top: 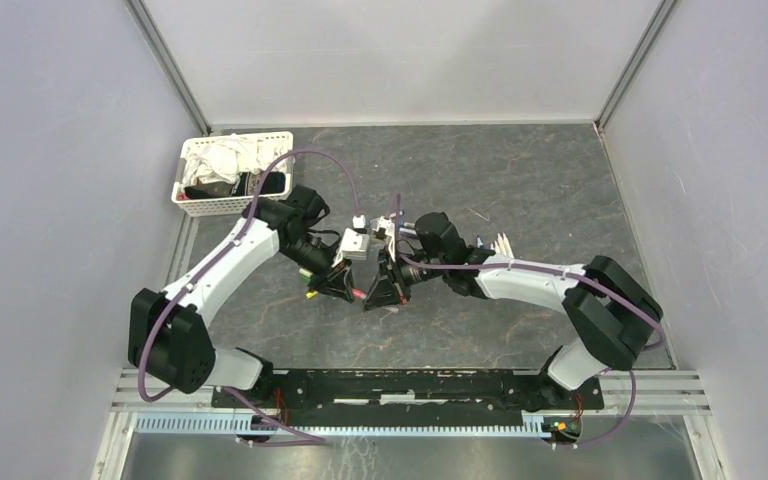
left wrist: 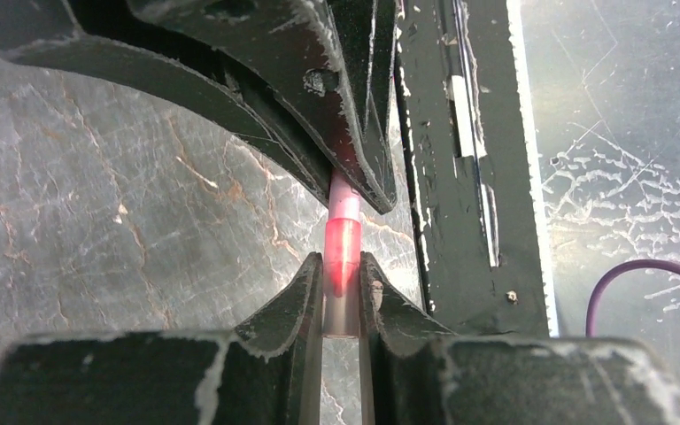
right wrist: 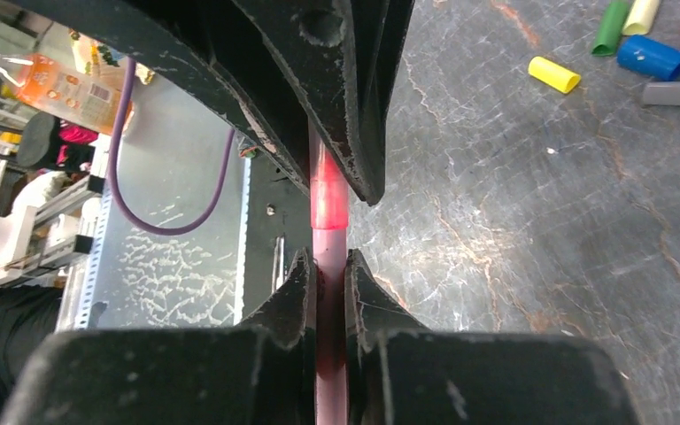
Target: Open the pen caps
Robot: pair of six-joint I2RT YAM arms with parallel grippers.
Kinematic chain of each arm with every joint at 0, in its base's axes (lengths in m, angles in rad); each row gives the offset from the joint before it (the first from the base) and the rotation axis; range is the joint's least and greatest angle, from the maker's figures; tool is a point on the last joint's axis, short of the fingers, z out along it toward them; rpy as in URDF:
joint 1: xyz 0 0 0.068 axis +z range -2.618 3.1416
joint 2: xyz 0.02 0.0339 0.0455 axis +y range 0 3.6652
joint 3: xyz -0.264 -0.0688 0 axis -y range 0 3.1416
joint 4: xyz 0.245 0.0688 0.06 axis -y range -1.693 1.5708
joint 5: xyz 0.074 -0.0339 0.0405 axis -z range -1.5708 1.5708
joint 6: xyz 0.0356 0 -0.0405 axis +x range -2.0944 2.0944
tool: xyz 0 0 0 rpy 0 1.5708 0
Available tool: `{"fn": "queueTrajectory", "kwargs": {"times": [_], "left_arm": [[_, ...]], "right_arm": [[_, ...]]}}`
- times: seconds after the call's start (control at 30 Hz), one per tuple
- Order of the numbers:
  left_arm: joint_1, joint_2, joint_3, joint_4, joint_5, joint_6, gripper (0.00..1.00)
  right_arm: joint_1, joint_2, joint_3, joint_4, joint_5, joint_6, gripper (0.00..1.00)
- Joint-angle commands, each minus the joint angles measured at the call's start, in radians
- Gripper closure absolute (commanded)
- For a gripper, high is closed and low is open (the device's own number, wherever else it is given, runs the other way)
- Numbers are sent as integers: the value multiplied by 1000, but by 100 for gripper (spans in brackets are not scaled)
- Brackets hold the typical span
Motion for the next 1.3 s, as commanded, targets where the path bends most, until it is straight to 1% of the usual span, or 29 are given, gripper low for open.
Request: {"fn": "queueTrajectory", "kwargs": {"times": [0.0, 0.13, 0.27, 0.33, 0.43, 0.5, 0.53, 0.63, 0.77, 0.9, 1.03, 1.13, 1.17, 1.27], "left_arm": [[18, 17, 79, 6, -99, 42, 98], [100, 68, 188, -48, -170, 118, 98], [199, 148, 308, -105, -227, 184, 98], [231, 179, 330, -107, -251, 200, 98], [245, 202, 303, -84, -258, 201, 98], [245, 202, 245, -13, -252, 172, 98], [245, 199, 209, 50, -257, 145, 98], [245, 209, 103, 255, -287, 7, 98], [244, 250, 50, 475, -346, -153, 97], [244, 296, 13, 639, -439, -294, 96], [241, 360, 18, 661, -447, -341, 87], [238, 389, 9, 664, -446, -344, 79], [235, 394, 7, 660, -445, -344, 76], [231, 381, 3, 630, -424, -326, 61]], "right_arm": [[-21, -106, -57, -91, 21, -59, 100], [-41, -163, -122, -212, 79, -134, 100], [-74, -216, -184, -280, 138, -172, 100], [-92, -239, -201, -304, 155, -188, 100], [-125, -265, -200, -353, 182, -207, 100], [-153, -281, -188, -379, 239, -213, 100], [-168, -287, -179, -391, 282, -209, 100], [-216, -294, -150, -411, 483, -169, 100], [-252, -298, -126, -428, 717, -118, 100], [-285, -286, -130, -402, 860, -69, 100], [-307, -240, -125, -377, 935, -41, 100], [-317, -194, -120, -350, 948, -34, 100], [-321, -180, -116, -342, 948, -34, 100], [-326, -128, -101, -329, 953, -30, 100]]}}
